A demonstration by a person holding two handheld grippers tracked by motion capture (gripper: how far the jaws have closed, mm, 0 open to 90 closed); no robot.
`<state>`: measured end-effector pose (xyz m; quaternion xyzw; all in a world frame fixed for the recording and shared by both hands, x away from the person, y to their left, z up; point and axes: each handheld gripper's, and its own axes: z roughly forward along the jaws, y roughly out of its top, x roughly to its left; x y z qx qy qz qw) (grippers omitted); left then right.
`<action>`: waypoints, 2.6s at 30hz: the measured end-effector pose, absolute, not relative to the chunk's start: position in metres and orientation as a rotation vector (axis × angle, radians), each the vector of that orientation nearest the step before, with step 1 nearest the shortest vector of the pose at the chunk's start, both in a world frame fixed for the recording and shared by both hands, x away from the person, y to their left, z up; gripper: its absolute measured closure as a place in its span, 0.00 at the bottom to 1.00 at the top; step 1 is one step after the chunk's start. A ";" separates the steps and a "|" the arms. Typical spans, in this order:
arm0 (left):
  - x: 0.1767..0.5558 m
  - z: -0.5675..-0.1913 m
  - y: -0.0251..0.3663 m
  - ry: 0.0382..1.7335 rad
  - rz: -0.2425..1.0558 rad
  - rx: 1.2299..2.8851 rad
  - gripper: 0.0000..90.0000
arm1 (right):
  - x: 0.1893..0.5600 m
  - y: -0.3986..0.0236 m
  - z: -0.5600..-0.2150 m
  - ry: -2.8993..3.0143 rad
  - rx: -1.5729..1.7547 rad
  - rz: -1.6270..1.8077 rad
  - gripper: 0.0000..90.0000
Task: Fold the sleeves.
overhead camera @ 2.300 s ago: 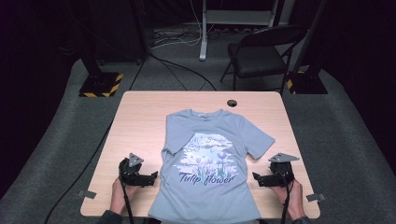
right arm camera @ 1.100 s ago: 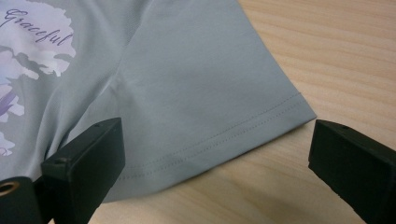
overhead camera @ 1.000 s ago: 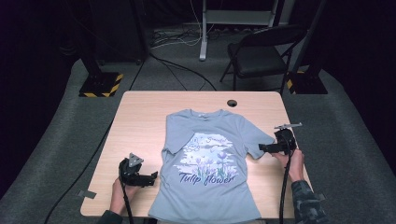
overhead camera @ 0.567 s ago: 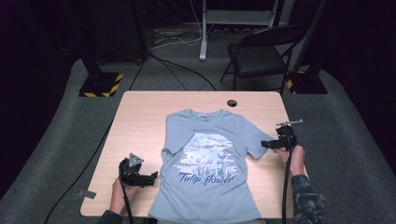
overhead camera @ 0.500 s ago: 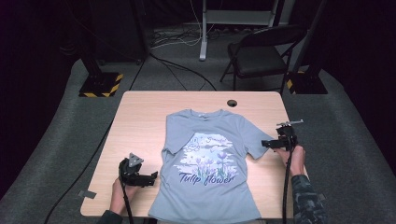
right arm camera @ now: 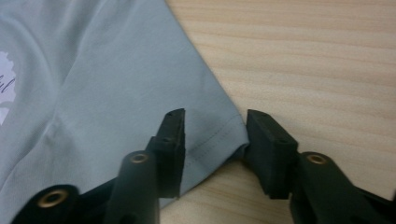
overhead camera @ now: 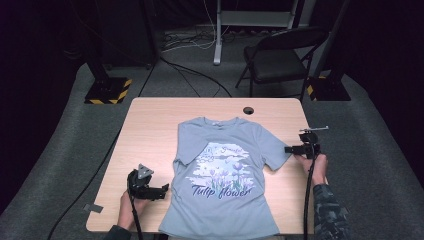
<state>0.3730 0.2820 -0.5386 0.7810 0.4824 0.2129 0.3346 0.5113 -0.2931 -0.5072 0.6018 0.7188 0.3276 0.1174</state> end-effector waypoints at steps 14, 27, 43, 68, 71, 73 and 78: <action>0.373 -0.538 0.282 1.258 0.556 2.042 0.00 | 0.506 -0.290 -0.510 2.033 1.760 0.935 0.96; 0.373 -0.539 0.282 1.259 0.556 2.038 0.00 | 0.501 -0.280 -0.497 2.048 1.679 0.947 0.97; 0.373 -0.539 0.282 1.259 0.556 2.038 0.00 | 0.496 -0.265 -0.475 2.069 1.586 0.978 0.97; 0.373 -0.539 0.282 1.260 0.555 2.037 0.00 | 0.493 -0.229 -0.433 2.118 1.451 1.089 0.97; 0.373 -0.539 0.282 1.259 0.555 2.037 0.00 | 0.494 -0.225 -0.430 2.132 1.443 1.118 0.97; 0.373 -0.539 0.282 1.259 0.555 2.038 0.00 | 0.496 -0.222 -0.429 2.141 1.441 1.134 0.97; 0.373 -0.539 0.282 1.259 0.555 2.038 0.00 | 0.499 -0.214 -0.424 2.152 1.427 1.153 0.97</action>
